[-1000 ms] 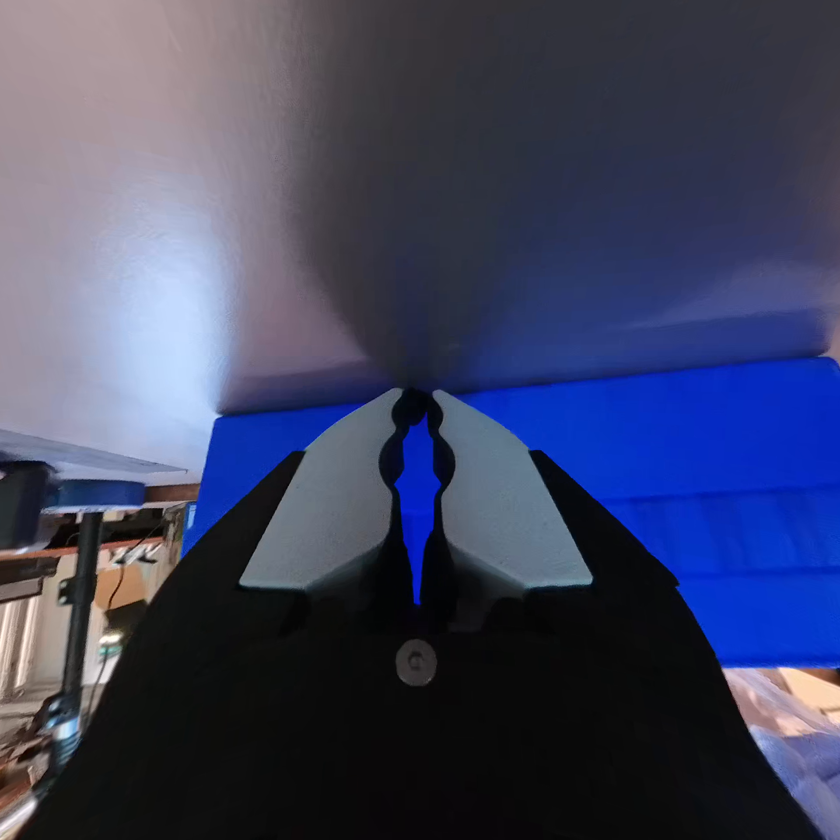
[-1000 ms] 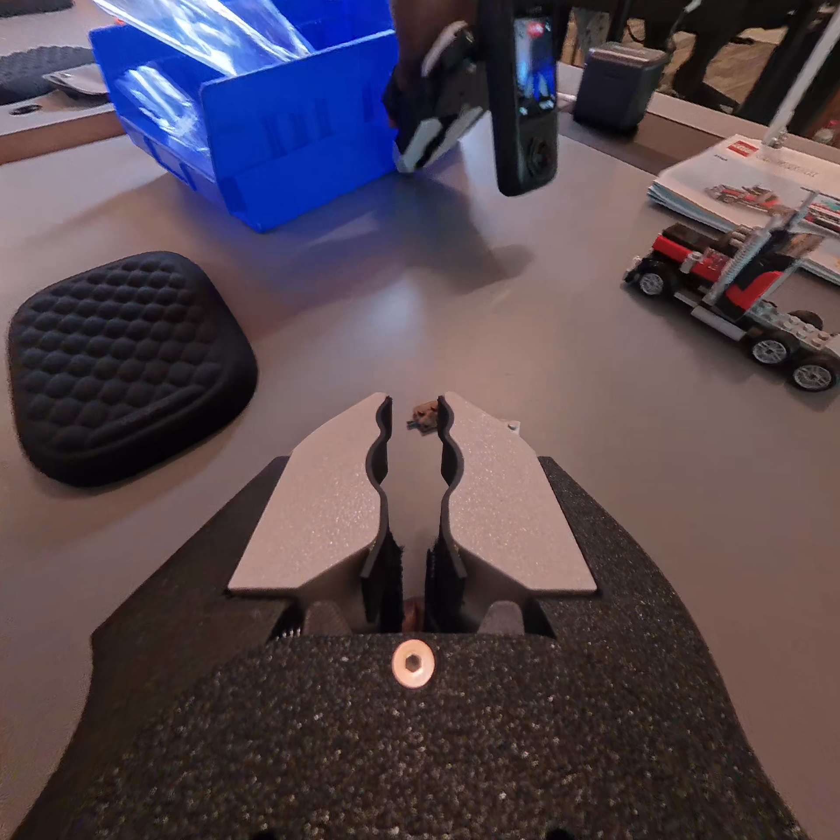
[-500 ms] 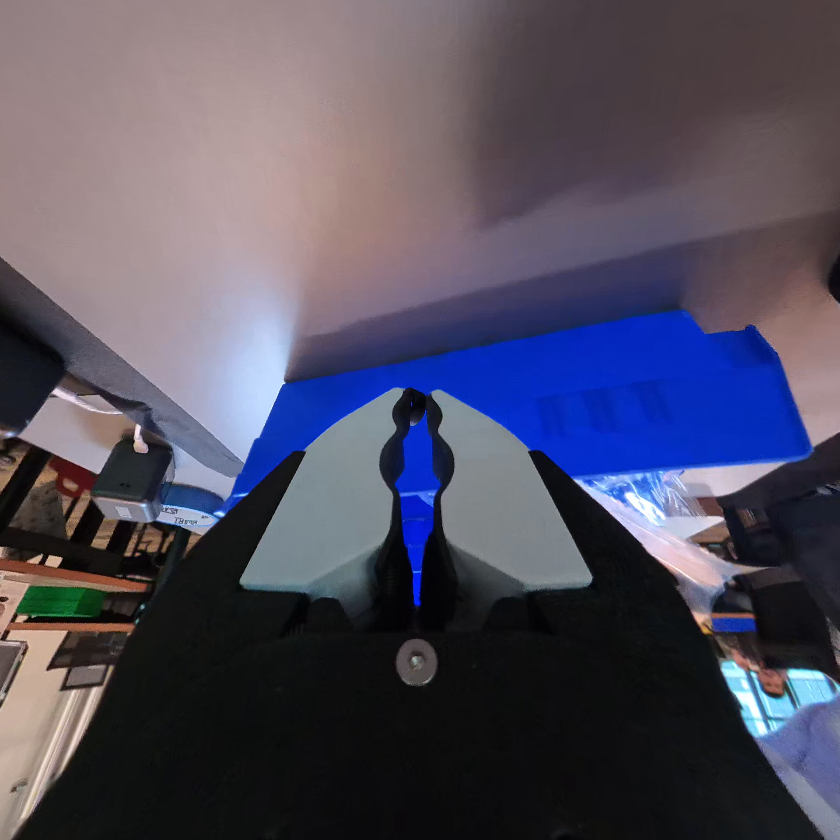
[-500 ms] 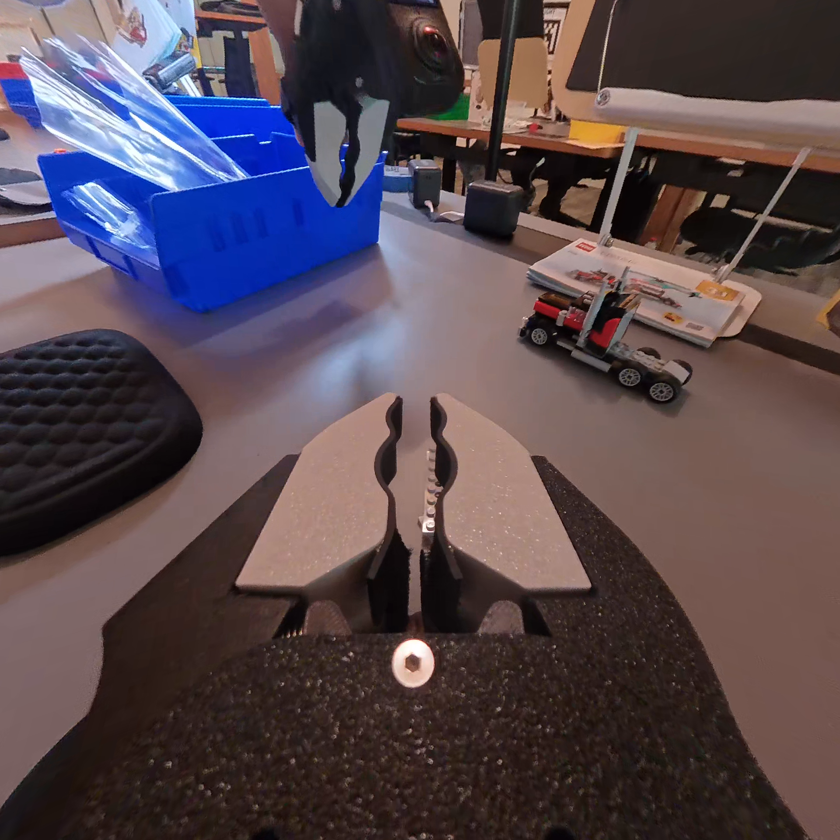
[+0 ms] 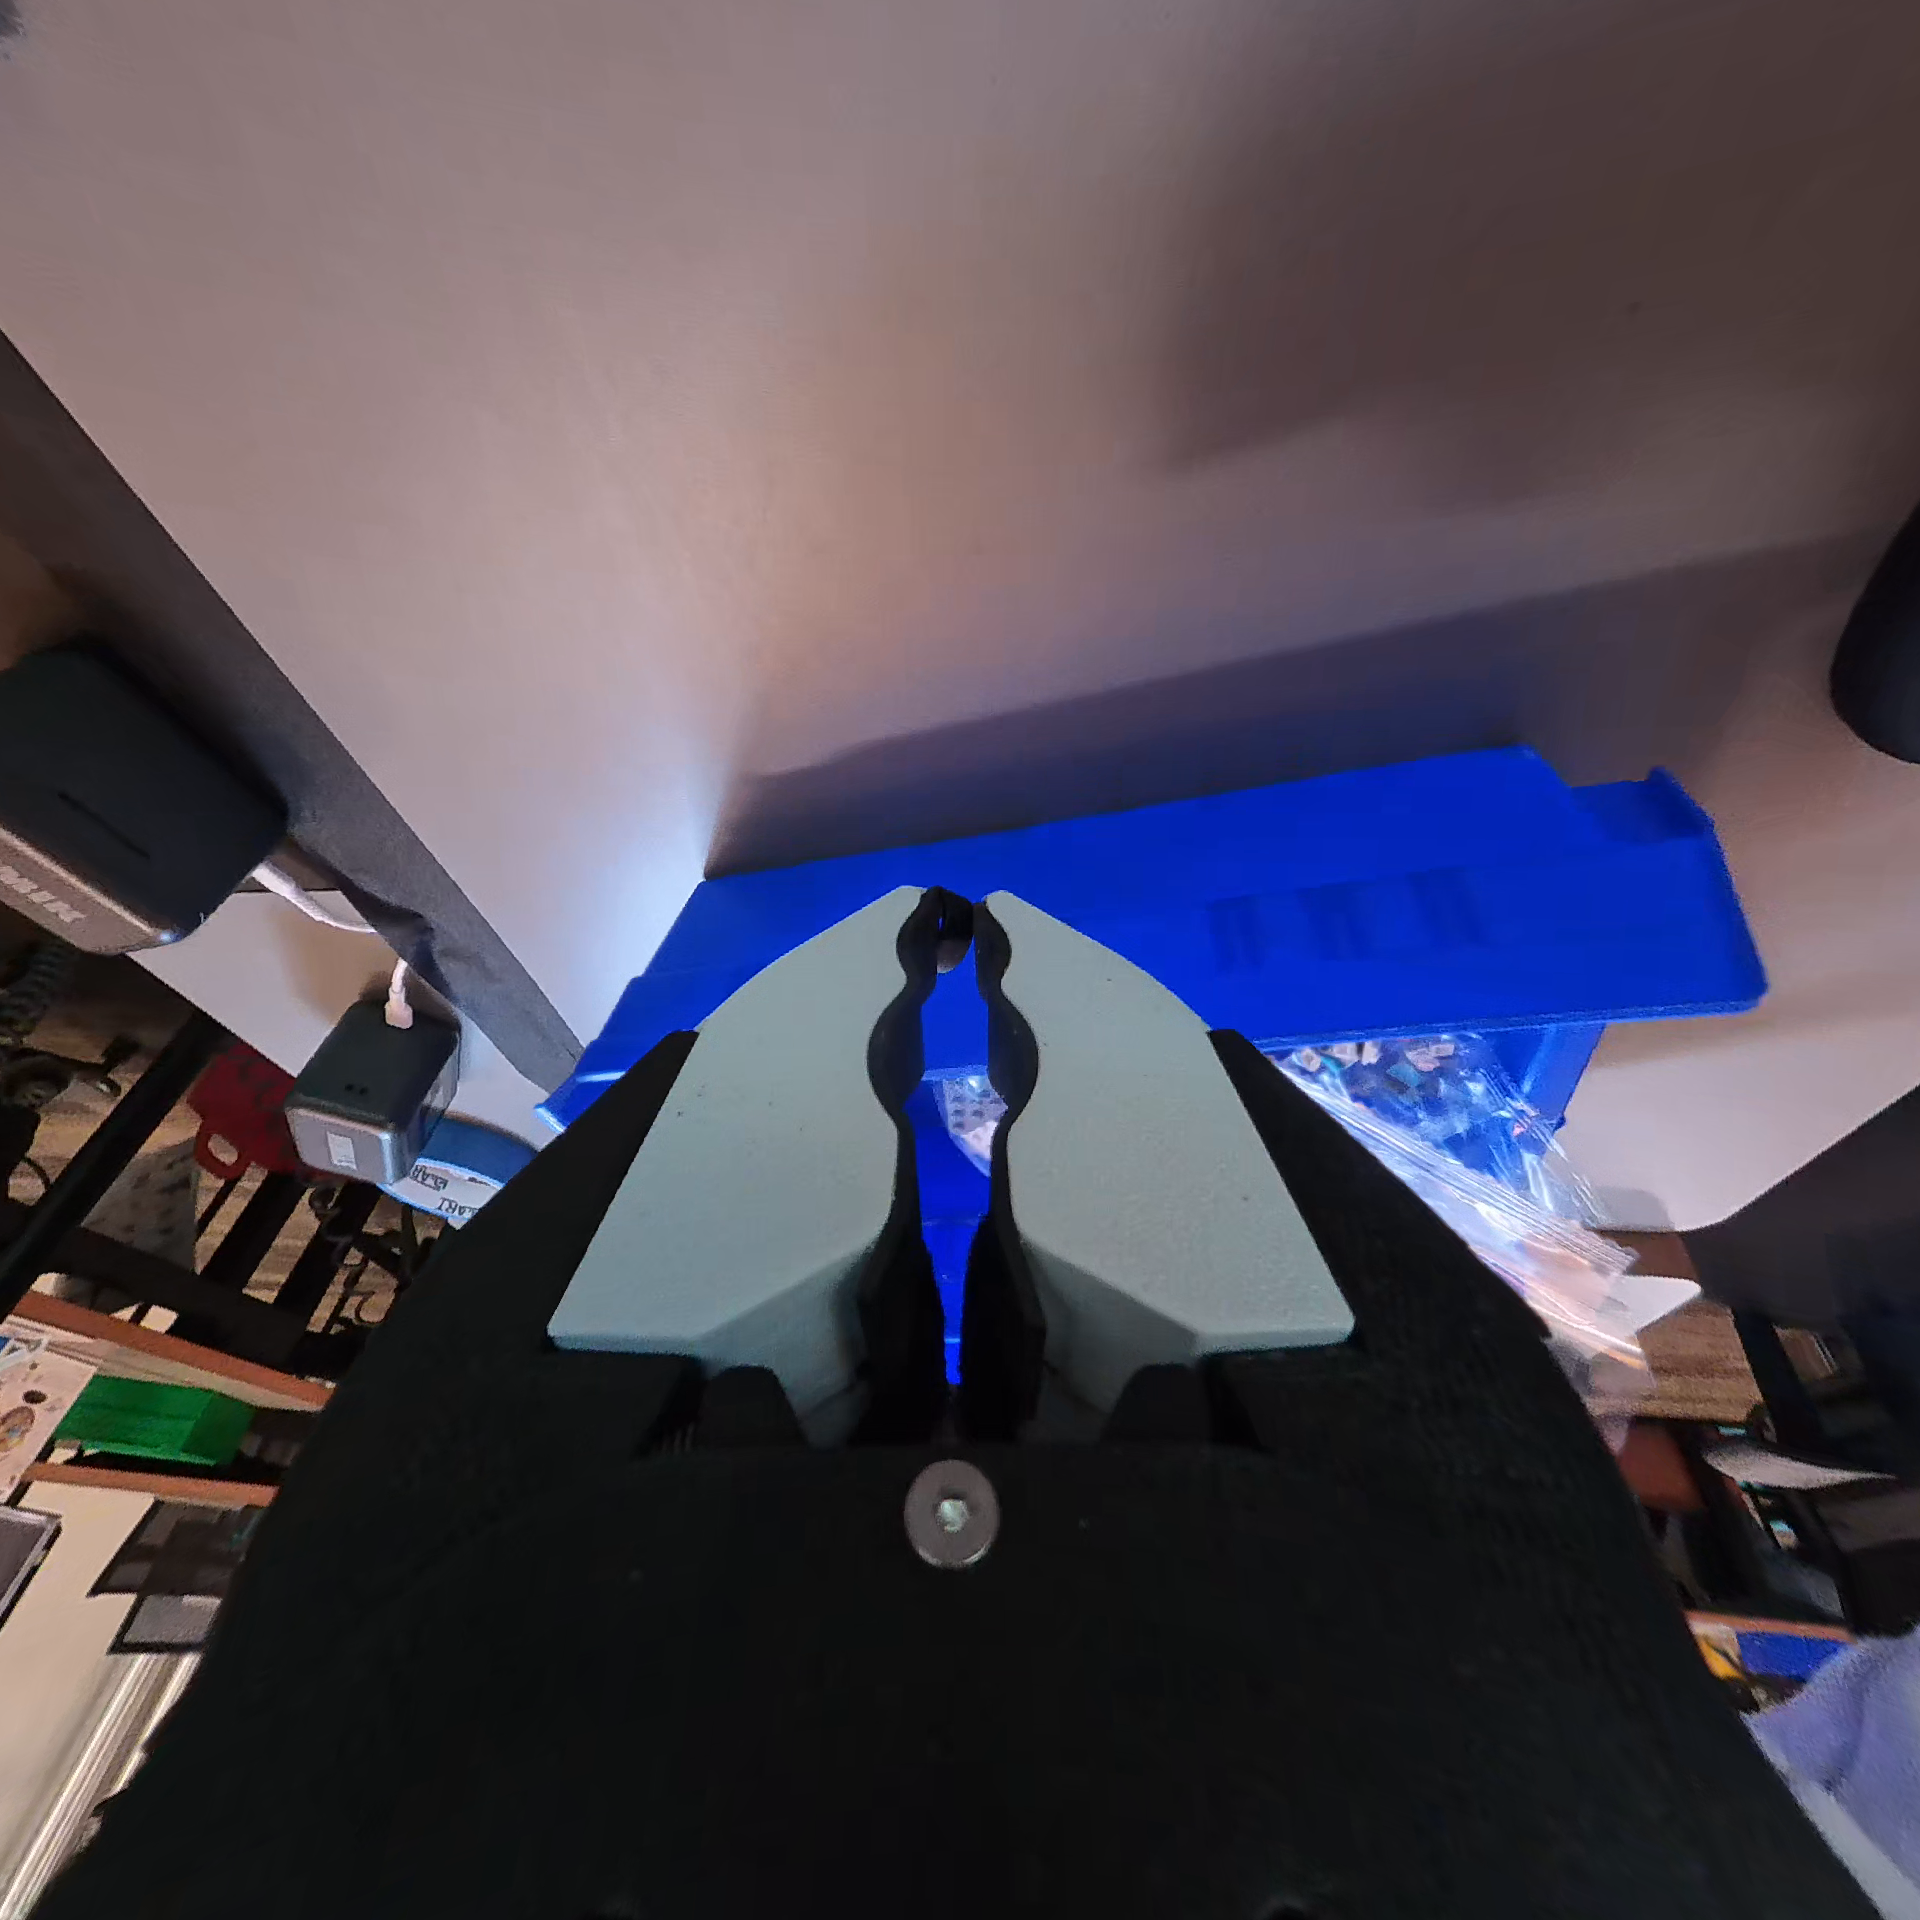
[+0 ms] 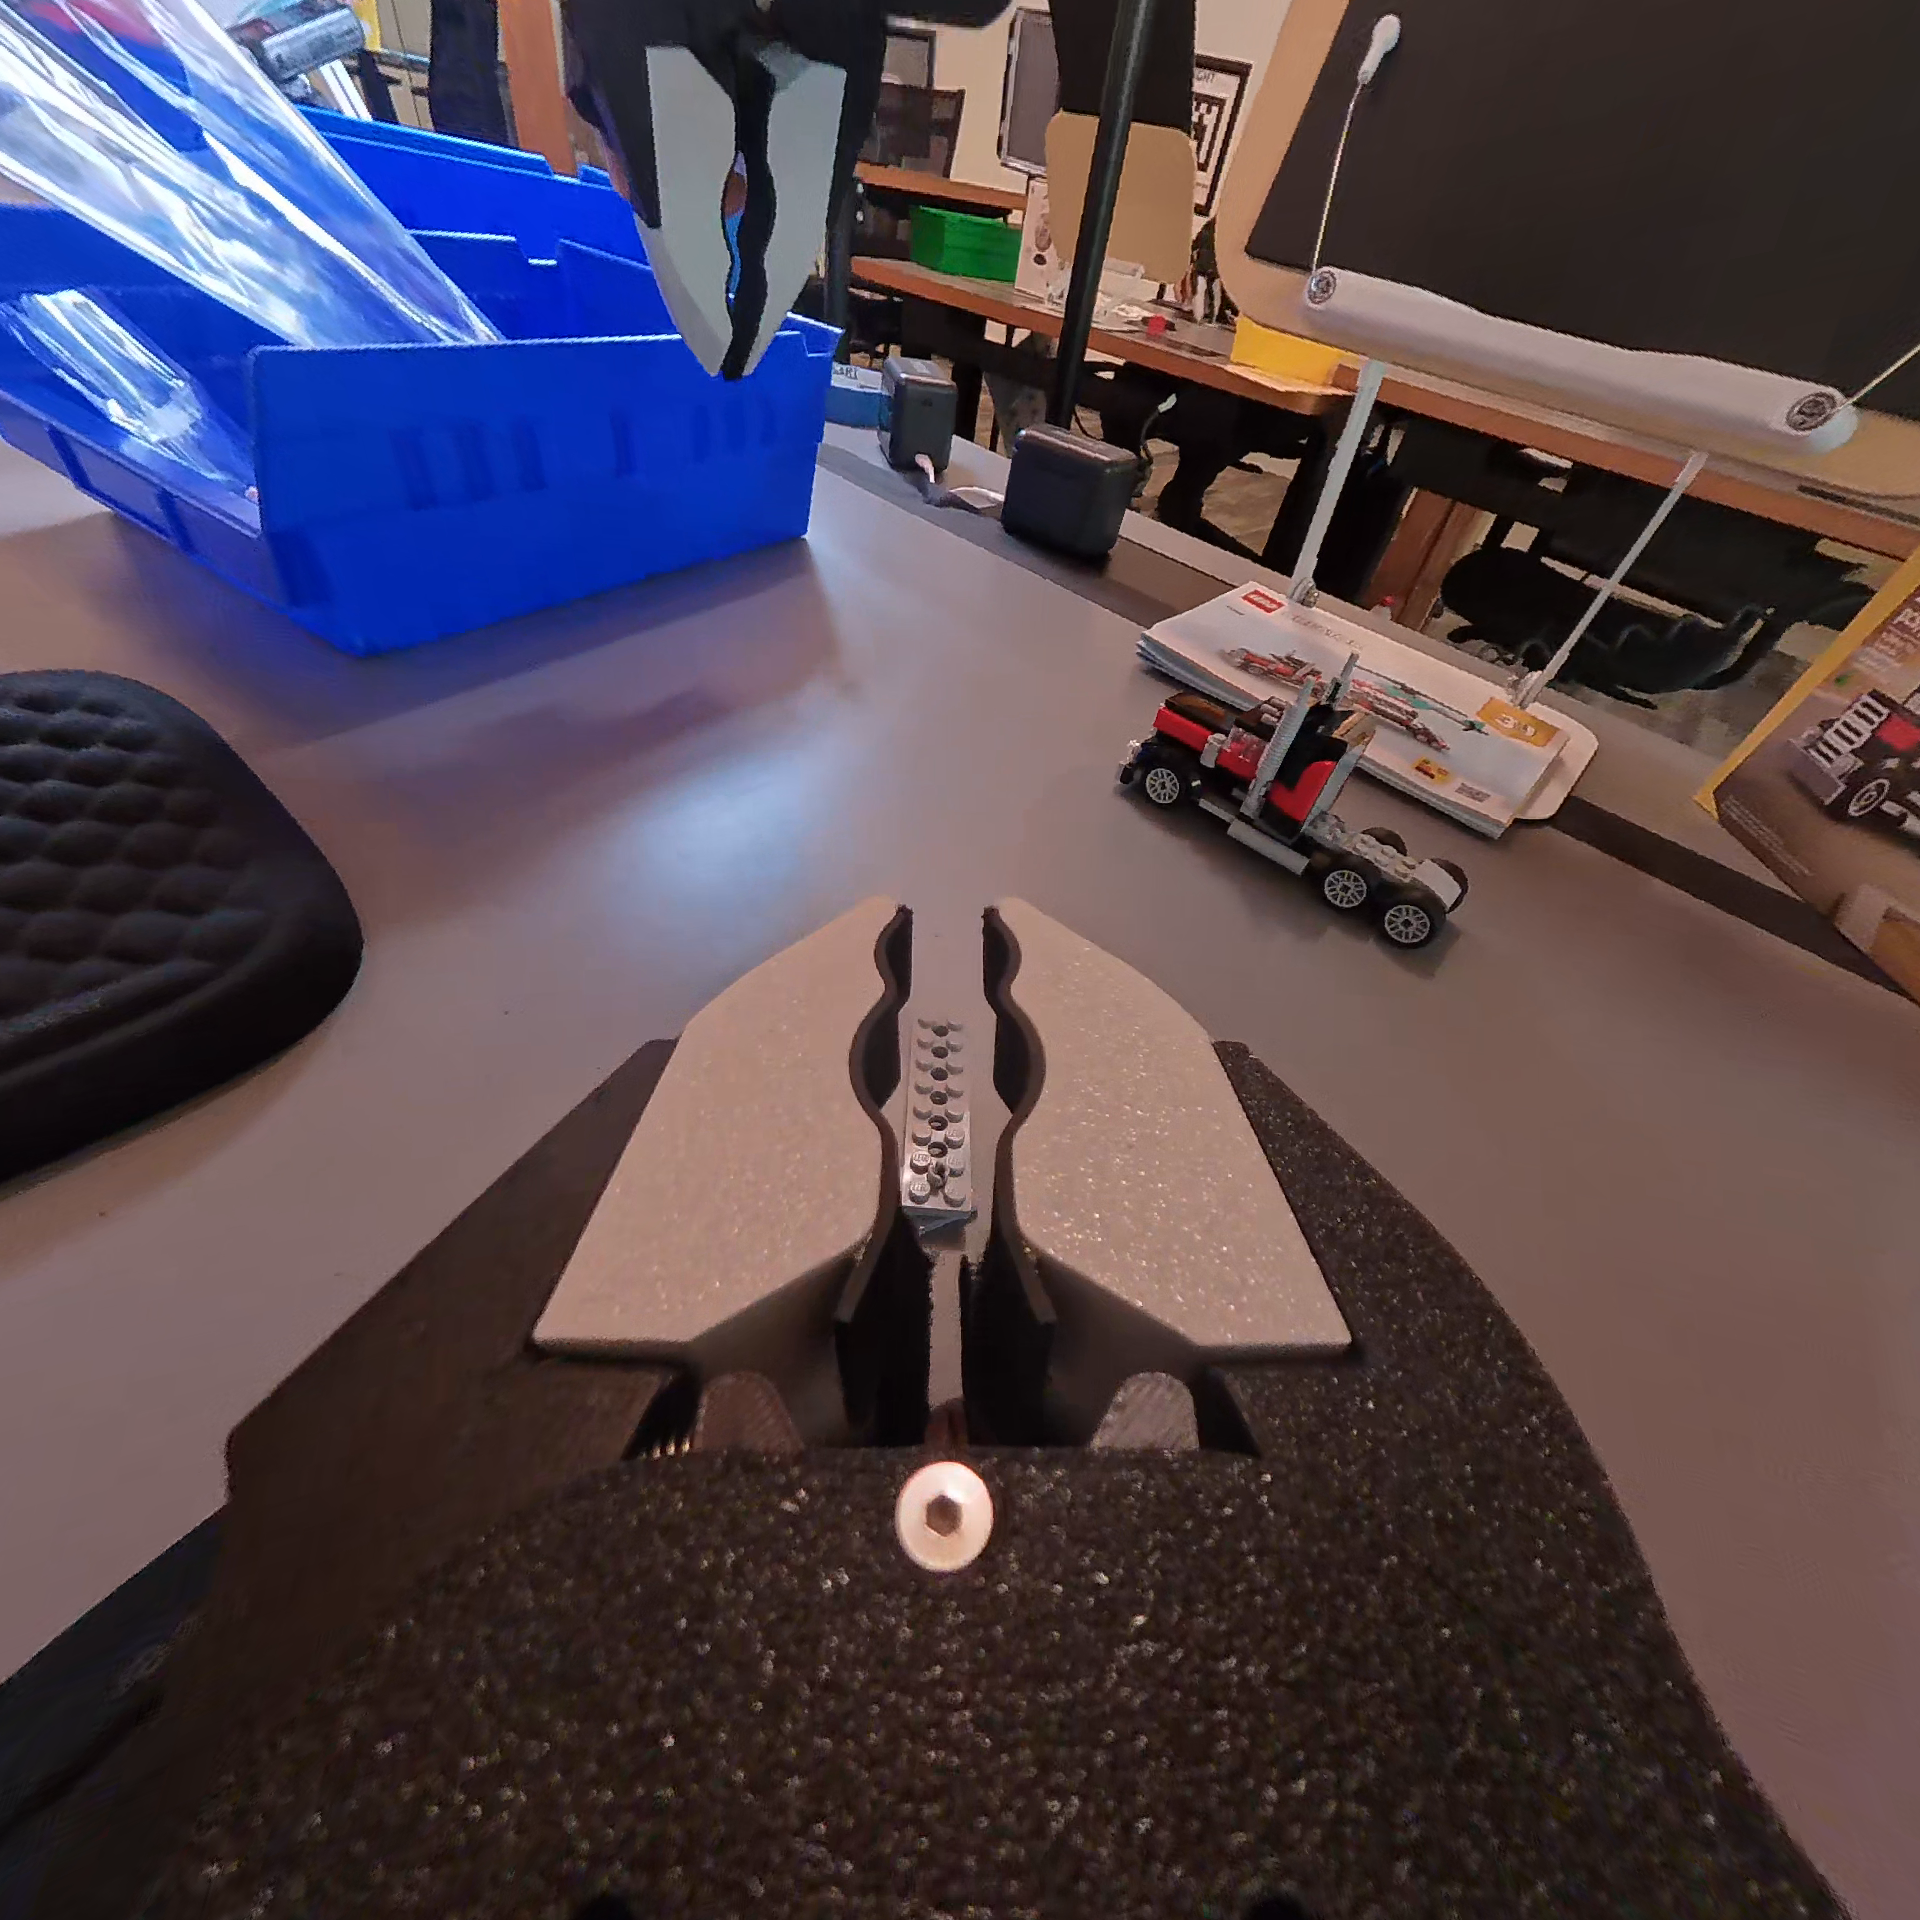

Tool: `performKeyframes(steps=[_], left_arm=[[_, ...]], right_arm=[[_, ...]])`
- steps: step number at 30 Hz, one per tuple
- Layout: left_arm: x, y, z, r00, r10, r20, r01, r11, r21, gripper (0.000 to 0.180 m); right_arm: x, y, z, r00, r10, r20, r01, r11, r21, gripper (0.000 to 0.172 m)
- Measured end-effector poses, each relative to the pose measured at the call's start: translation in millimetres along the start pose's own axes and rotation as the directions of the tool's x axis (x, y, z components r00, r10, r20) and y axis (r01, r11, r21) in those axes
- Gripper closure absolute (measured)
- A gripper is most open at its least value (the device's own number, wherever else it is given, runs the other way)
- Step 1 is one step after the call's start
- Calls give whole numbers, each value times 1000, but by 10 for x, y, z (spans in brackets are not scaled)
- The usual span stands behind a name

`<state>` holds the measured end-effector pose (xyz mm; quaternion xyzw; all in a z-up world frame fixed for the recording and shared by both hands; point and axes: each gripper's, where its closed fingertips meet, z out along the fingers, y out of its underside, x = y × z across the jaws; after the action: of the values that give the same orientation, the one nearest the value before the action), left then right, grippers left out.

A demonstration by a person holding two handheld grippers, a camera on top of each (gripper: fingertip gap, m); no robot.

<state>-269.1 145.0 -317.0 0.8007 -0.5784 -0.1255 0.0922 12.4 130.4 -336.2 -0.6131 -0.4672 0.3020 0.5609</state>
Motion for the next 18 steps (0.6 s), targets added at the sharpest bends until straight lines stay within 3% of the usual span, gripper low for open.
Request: performKeyframes(steps=[18], left_arm=[[89, 56, -344, 997, -54, 63, 48, 994, 94, 174]], right_arm=[[11, -20, -16, 1000, -8, -2, 8, 1000, 14, 159]])
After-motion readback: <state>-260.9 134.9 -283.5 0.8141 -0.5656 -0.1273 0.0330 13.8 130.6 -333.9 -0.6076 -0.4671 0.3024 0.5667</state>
